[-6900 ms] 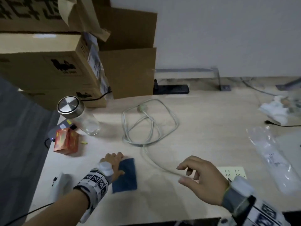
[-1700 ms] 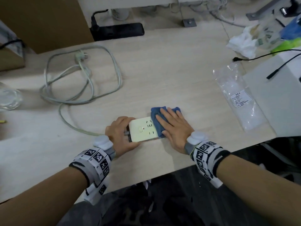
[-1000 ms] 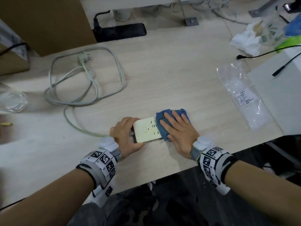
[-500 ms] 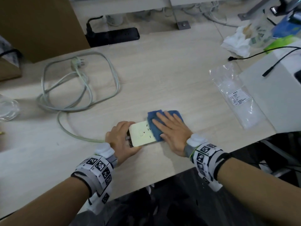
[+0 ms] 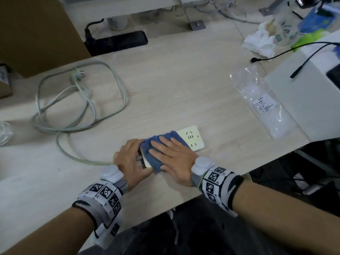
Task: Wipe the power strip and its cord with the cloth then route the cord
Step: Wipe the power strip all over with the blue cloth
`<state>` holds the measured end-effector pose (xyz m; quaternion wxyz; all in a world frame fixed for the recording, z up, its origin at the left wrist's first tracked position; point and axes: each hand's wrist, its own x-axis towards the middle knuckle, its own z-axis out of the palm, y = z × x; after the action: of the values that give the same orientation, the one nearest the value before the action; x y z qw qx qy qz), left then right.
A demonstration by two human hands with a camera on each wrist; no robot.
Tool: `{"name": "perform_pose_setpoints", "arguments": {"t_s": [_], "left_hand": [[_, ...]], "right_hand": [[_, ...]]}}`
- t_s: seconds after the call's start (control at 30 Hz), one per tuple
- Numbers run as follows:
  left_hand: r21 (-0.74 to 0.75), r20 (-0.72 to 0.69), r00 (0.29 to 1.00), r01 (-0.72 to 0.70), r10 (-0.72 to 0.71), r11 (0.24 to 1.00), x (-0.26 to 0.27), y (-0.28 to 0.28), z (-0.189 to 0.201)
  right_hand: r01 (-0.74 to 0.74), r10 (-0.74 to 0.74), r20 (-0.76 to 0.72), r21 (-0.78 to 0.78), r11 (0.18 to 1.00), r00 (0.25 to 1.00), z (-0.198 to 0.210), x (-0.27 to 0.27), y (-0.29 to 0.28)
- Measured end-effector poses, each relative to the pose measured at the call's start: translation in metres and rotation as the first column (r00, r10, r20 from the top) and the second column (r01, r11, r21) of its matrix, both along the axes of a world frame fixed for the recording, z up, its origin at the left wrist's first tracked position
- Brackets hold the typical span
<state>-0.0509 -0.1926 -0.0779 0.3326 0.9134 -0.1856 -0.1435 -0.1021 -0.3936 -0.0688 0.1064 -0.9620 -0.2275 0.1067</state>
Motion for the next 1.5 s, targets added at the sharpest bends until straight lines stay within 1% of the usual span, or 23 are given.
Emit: {"name": "perform_pose_setpoints", "arguments": {"t_s": [0.07, 0.13, 0.17, 0.23, 0.27, 0.37, 0.43, 0.5, 0.57, 0.67, 0.7, 0.77, 0.8, 0.9, 0.97, 1.07, 1.13, 1.23, 1.27, 1.33, 1.4, 1.5], "left_hand": [[0.004, 0.020, 1.000, 0.002, -0.002, 1.000, -0.002, -0.001, 0.003], [0.010, 0.019, 1.000, 0.024, -0.024, 1.000, -0.003, -0.001, 0.003], [0.014, 0.023, 0.999, 0.028, -0.028, 1.000, -0.002, 0.000, 0.003], [0.031, 0.035, 0.999, 0.018, -0.019, 0.999, -0.001, 0.002, 0.001], [0.031, 0.036, 0.999, 0.015, -0.016, 0.999, -0.001, 0.000, 0.001], [0.032, 0.008, 1.000, 0.005, -0.005, 0.999, -0.002, 0.000, 0.000], [0.043, 0.009, 1.000, -0.005, 0.004, 0.999, -0.002, 0.001, -0.002], [0.032, 0.021, 1.000, -0.005, 0.004, 0.999, -0.002, 0.000, -0.002], [0.021, 0.042, 0.999, -0.012, 0.011, 1.000, -0.002, 0.000, 0.000], [0.024, 0.030, 1.000, -0.002, 0.002, 1.000, -0.002, 0.000, 0.004], [0.028, 0.018, 1.000, 0.005, -0.006, 1.000, -0.001, 0.000, 0.004], [0.022, 0.008, 1.000, 0.001, -0.002, 1.000, -0.001, 0.001, 0.004], [0.014, 0.009, 1.000, -0.005, 0.005, 1.000, -0.002, 0.001, 0.004], [-0.010, -0.008, 0.999, -0.037, 0.037, 0.999, -0.003, -0.001, 0.004], [-0.020, -0.014, 0.999, -0.042, 0.042, 0.999, -0.003, -0.002, 0.005], [-0.036, 0.014, 0.999, -0.040, 0.041, 0.999, -0.004, -0.002, 0.004], [-0.010, 0.024, 1.000, -0.016, 0.016, 1.000, -0.003, -0.002, 0.004], [0.021, 0.003, 1.000, 0.013, -0.013, 1.000, -0.001, 0.001, 0.006], [0.014, -0.002, 1.000, 0.016, -0.016, 1.000, -0.001, 0.001, 0.007], [-0.010, -0.005, 1.000, 0.001, -0.001, 1.000, -0.003, 0.000, 0.009], [-0.022, 0.008, 1.000, -0.014, 0.015, 1.000, -0.004, -0.002, 0.007], [-0.018, 0.000, 0.999, -0.038, 0.038, 0.999, -0.004, -0.002, 0.003]], "right_hand": [[0.071, -0.071, -0.011, -0.004, 0.998, 0.997, 0.000, -0.002, -0.037], [0.169, -0.170, -0.023, -0.017, 0.985, 0.985, 0.000, -0.005, -0.059], [0.215, -0.215, -0.020, -0.027, 0.976, 0.976, 0.001, -0.006, -0.060], [0.262, -0.262, 0.016, -0.046, 0.964, 0.965, 0.004, -0.007, -0.039], [0.253, -0.252, 0.036, -0.034, 0.967, 0.967, 0.005, -0.008, -0.026], [0.130, -0.130, 0.045, 0.000, 0.992, 0.990, 0.004, -0.008, 0.022], [0.127, -0.128, 0.037, 0.029, 0.992, 0.991, 0.001, -0.006, 0.037], [0.113, -0.113, 0.001, 0.061, 0.992, 0.994, 0.001, -0.006, 0.027], [0.110, -0.109, -0.023, 0.061, 0.992, 0.994, 0.002, -0.007, -0.001], [0.217, -0.217, -0.015, 0.023, 0.976, 0.976, 0.007, -0.010, -0.039], [0.253, -0.253, -0.011, 0.023, 0.967, 0.967, 0.008, -0.013, -0.040], [0.278, -0.278, 0.025, 0.007, 0.961, 0.960, 0.007, -0.017, -0.021], [0.263, -0.264, 0.041, 0.015, 0.965, 0.964, 0.006, -0.020, -0.006], [0.132, -0.134, 0.045, 0.032, 0.991, 0.990, 0.002, -0.021, 0.028], [0.085, -0.086, 0.042, 0.032, 0.996, 0.995, -0.002, -0.017, 0.030], [0.033, -0.034, 0.014, 0.059, 0.998, 0.999, -0.008, -0.013, 0.006], [0.071, -0.071, 0.021, 0.017, 0.997, 0.997, -0.006, -0.012, -0.019], [0.201, -0.201, 0.011, -0.003, 0.980, 0.980, 0.002, -0.012, -0.051], [0.237, -0.237, 0.013, 0.005, 0.971, 0.971, 0.003, -0.014, -0.056], [0.259, -0.259, 0.037, -0.012, 0.966, 0.965, 0.002, -0.019, -0.051], [0.199, -0.198, 0.055, -0.022, 0.980, 0.979, -0.001, -0.025, -0.033], [0.015, -0.015, 0.061, 0.003, 1.000, 0.998, -0.004, -0.028, 0.006]]}}
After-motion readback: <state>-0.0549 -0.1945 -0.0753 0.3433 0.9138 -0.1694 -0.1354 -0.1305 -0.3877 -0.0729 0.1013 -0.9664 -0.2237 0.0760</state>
